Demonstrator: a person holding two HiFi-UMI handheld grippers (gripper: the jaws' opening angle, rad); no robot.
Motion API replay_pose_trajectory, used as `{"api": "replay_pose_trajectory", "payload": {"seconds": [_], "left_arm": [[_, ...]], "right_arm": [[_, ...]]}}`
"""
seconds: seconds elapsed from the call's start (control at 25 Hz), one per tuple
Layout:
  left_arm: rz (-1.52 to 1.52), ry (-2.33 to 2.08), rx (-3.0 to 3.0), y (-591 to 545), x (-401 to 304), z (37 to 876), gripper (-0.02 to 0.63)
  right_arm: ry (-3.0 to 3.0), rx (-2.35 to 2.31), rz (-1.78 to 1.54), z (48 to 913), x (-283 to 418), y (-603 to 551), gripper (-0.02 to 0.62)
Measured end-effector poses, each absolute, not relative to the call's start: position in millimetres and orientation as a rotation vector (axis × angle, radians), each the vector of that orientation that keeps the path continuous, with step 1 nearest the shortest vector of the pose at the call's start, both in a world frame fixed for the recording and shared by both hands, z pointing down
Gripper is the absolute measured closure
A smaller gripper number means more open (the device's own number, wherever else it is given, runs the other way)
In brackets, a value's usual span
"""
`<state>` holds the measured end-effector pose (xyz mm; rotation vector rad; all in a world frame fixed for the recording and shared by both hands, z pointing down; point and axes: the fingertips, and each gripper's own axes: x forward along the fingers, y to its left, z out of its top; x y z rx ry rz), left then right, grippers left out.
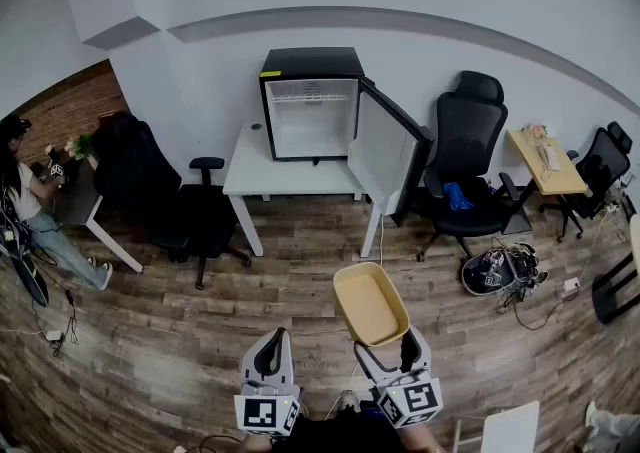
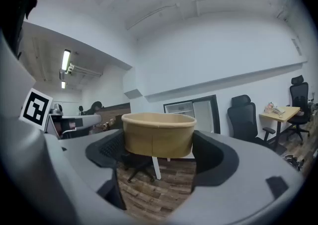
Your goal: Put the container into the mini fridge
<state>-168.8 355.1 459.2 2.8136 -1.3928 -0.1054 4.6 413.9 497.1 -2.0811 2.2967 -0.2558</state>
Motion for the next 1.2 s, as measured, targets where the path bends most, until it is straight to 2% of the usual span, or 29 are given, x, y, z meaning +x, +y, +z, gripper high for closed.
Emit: {"api": "replay_pose_trajectory", "payload": {"seconds": [0.64,1.2], "left_arm": [[-0.102,-1.386,2.812,354,-155,465,0.598],[-0.077,-1.503,2.739,340,-107,458,0.598]], "right_arm": [[2.3,-2.064,-0.259,495,15,409,0.155],[2.432,-1.95,-0.267,502,65,377,0.155]]}}
